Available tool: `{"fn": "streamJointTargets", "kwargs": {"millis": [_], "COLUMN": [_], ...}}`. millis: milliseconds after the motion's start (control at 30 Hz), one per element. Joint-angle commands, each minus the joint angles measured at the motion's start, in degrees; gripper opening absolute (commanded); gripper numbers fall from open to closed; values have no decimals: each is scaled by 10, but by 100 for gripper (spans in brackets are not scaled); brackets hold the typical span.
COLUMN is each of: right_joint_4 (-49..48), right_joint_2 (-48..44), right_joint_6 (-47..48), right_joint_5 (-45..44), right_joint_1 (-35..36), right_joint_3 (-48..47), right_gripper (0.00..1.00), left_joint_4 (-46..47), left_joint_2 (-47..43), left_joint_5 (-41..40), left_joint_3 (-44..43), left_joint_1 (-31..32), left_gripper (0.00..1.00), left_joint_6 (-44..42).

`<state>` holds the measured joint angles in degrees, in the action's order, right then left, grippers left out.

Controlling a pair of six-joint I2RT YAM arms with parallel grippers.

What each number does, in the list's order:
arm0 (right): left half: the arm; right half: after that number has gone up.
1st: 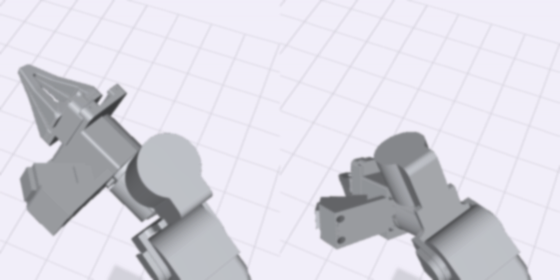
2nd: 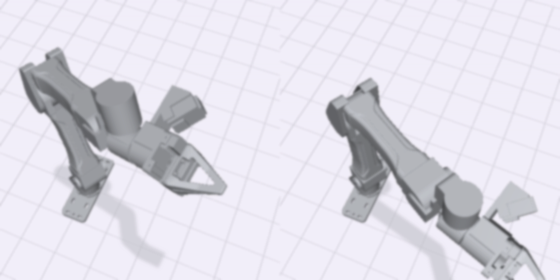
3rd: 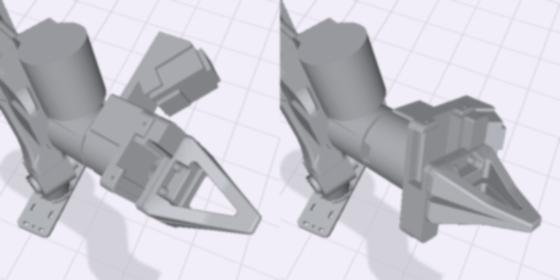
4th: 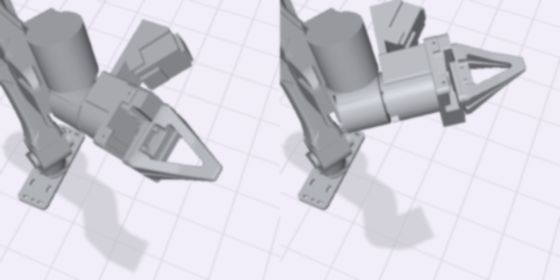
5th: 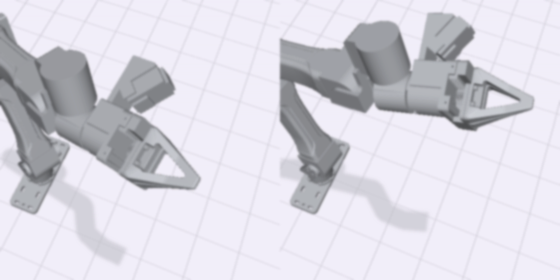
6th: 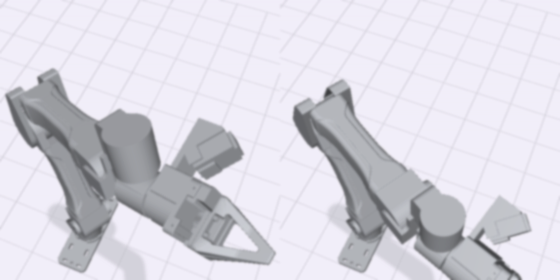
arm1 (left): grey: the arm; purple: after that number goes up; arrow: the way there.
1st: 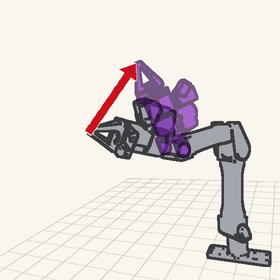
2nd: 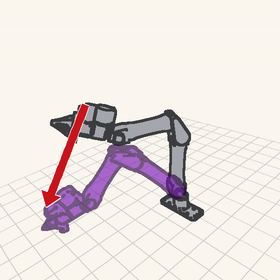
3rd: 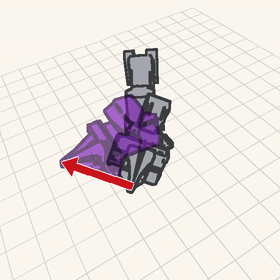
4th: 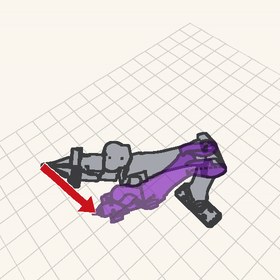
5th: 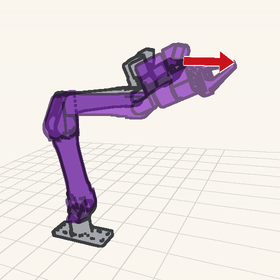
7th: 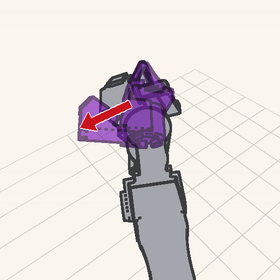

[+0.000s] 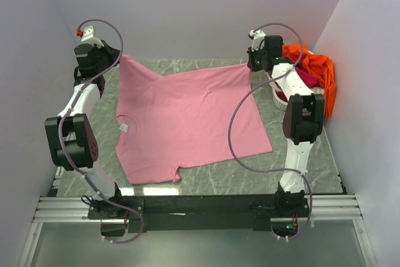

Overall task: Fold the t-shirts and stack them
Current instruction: Fold the tshirt

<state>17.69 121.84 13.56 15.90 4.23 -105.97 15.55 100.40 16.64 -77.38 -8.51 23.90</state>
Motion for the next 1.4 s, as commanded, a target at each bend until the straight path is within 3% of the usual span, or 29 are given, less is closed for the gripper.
{"fn": "streamJointTargets", "kwargs": {"millis": [0, 200, 367, 633, 833, 1067, 1367], "right_joint_4": [-20, 18, 75, 181, 208, 177, 41], "right_joint_2": [-85, -265, -448, -629, -665, -658, -607], "right_joint_6": [8, 29, 41, 41, 38, 36, 22], "right_joint_5": [31, 62, 62, 22, -17, -39, -14], "right_joint_1": [-6, -5, -5, -5, -5, -5, -6], "right_joint_3": [15, 32, 10, -133, -195, -127, 113], "right_gripper": [0, 0, 0, 0, 0, 0, 0], "left_joint_4": [19, 5, 3, -31, -53, -61, -4], "left_joint_2": [-50, -200, -385, -558, -581, -568, -550], "left_joint_5": [7, -9, -55, -92, -102, -115, -140], "left_joint_3": [-9, -43, -49, -121, -194, -200, 25], "left_joint_1": [-11, -11, -11, -5, 18, 50, 56], "left_gripper": [0, 0, 0, 0, 0, 0, 0], "left_joint_6": [8, 15, 19, 47, 40, -3, -35]}}
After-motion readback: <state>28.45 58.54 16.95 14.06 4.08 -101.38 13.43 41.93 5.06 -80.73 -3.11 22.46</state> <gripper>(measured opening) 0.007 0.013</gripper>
